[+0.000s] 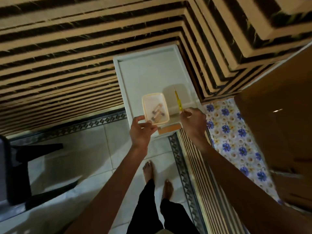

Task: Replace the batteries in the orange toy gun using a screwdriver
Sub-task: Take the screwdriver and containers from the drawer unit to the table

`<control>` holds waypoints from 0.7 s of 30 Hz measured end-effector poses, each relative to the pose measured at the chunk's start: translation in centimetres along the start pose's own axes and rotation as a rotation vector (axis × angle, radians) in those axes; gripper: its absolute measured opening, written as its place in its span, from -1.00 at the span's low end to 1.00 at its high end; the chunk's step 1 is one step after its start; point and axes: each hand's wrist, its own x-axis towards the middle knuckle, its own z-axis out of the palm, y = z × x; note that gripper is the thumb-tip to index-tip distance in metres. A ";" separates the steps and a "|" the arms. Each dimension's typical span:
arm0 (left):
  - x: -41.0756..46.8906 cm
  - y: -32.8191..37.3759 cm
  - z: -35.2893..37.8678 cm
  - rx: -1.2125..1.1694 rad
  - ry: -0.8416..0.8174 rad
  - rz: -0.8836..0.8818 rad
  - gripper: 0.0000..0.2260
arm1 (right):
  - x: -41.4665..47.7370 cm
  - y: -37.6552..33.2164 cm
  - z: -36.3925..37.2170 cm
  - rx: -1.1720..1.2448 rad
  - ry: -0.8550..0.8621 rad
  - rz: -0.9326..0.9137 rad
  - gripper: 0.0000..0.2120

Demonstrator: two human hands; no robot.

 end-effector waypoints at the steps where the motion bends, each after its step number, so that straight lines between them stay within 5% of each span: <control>1: 1.3 0.1 0.3 0.020 0.013 -0.010 -0.84 | 1.1 -0.1 0.7 -0.043 -0.010 0.004 -0.80; 14: 6.7 -0.9 2.5 0.126 0.010 0.008 -0.76 | 5.8 0.5 4.2 -0.142 -0.012 0.007 -0.74; 18: 6.6 -1.3 0.7 0.509 0.011 0.181 -0.71 | 4.1 1.0 3.2 -0.039 0.091 -0.007 -0.80; 21: 6.6 -2.3 -1.7 0.825 -0.026 0.459 -0.81 | 0.7 2.0 2.3 0.031 0.103 -0.228 -0.90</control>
